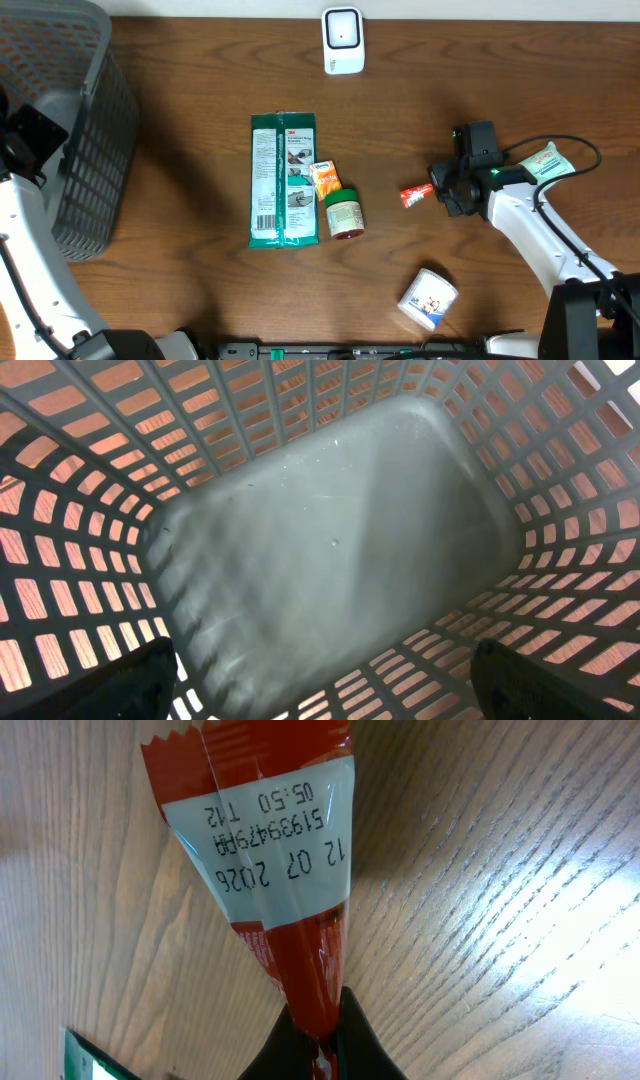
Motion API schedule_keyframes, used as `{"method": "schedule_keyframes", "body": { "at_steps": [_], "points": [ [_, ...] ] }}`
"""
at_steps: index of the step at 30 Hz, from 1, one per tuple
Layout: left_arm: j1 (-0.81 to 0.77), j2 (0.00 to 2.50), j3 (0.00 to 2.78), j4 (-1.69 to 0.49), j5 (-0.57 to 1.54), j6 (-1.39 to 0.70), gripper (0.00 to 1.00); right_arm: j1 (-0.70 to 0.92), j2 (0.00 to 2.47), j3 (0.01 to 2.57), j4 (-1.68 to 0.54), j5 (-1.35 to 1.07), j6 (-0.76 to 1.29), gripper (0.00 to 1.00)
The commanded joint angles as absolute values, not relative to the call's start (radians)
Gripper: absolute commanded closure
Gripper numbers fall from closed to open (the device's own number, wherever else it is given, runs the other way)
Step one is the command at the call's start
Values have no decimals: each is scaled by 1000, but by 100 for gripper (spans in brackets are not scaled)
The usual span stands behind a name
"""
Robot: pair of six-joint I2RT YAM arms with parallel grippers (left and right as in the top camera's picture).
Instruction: Scan the item barcode
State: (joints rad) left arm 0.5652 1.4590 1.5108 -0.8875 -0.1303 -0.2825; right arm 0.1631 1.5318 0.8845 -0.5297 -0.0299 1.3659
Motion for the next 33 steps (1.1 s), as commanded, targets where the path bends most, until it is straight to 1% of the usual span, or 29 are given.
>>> {"method": "schedule_keyframes", "body": {
  "at_steps": [1, 33],
  "points": [
    [568, 1467, 1524, -890, -136, -270, 6, 173, 1532, 894, -531, -16, 1345, 99],
    [568, 1467, 1524, -890, -136, -270, 7, 173, 1532, 894, -550, -16, 1345, 99]
  ]
}}
